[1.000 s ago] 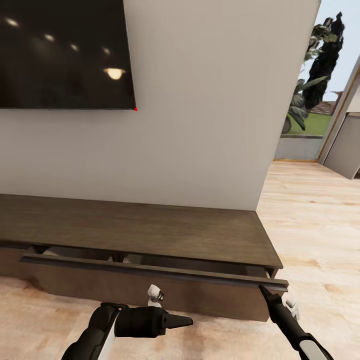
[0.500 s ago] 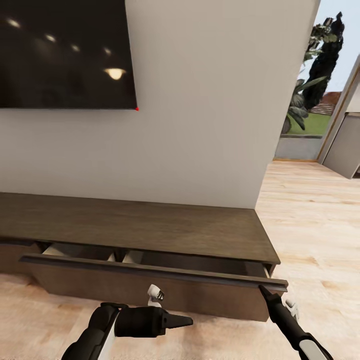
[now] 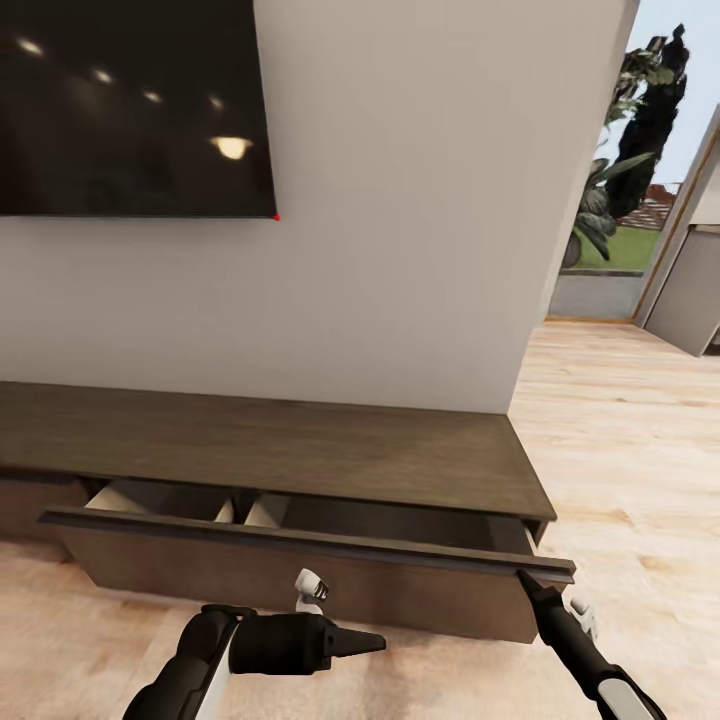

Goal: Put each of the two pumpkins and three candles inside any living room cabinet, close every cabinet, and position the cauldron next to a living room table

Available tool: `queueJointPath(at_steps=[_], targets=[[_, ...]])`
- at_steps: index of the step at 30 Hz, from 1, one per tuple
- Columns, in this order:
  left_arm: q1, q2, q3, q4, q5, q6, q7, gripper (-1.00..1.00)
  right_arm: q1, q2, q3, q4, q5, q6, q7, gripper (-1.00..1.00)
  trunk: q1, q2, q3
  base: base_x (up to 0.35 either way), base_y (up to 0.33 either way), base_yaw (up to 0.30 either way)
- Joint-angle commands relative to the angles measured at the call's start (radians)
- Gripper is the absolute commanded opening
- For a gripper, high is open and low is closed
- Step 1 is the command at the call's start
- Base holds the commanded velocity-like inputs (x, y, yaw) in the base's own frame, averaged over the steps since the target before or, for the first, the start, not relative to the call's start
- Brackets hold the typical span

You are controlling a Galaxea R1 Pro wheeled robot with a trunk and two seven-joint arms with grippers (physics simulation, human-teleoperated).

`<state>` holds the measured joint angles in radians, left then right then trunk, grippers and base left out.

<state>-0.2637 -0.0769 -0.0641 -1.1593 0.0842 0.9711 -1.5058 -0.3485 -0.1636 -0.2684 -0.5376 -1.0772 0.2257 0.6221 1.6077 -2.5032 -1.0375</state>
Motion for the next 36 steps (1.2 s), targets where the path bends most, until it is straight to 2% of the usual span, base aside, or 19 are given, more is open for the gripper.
queueJointPath(at_steps=[1, 36], targets=[[0.000, 0.000, 0.000, 0.000, 0.002, 0.011, -0.002, 1.00, -0.001, -0.001, -0.011, -0.005, -0.033, 0.015, 0.008, -1.00, -0.001, -0.001, -0.001, -0.079, 0.000, 0.000], [0.000, 0.000, 0.000, 0.000, 0.002, 0.011, -0.002, 1.00, -0.001, -0.001, -0.011, -0.007, -0.033, 0.017, 0.008, -1.00, -0.001, -0.001, -0.001, -0.046, 0.000, 0.000]])
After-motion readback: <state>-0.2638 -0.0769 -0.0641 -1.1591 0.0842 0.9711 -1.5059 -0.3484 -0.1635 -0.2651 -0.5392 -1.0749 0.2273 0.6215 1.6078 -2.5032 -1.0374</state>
